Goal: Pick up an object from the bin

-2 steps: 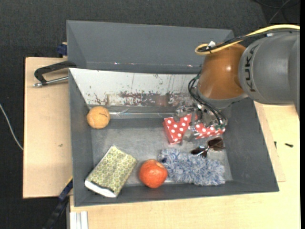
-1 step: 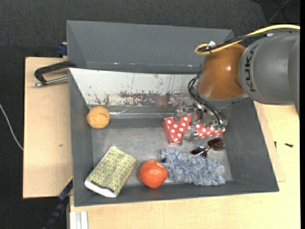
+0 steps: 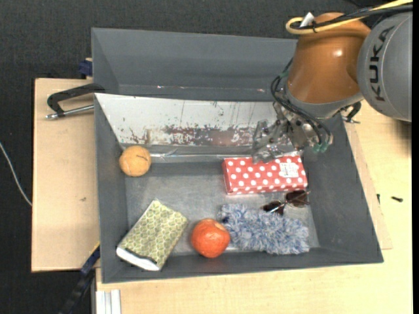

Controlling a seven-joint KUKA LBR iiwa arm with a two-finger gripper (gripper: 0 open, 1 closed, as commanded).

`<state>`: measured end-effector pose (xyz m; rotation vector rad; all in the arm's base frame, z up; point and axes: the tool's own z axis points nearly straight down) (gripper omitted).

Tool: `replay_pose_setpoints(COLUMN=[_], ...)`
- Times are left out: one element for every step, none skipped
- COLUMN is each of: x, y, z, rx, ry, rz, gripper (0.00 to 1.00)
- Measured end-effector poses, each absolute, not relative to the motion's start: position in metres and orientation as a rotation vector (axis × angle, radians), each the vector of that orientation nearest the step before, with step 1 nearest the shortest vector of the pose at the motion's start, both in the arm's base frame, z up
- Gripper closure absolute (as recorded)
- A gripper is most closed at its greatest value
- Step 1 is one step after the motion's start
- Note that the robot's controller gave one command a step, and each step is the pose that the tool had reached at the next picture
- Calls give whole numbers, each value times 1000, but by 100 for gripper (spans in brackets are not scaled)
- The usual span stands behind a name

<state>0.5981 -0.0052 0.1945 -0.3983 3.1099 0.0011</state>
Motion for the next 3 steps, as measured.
replay_pose_setpoints(x=[598,570,570], y=[-5,36,36], z=[194,109,109], rx=[-398,-552,-552], ry=[3110,3089,3089], rz=[1,2,2], gripper=[100,0,0])
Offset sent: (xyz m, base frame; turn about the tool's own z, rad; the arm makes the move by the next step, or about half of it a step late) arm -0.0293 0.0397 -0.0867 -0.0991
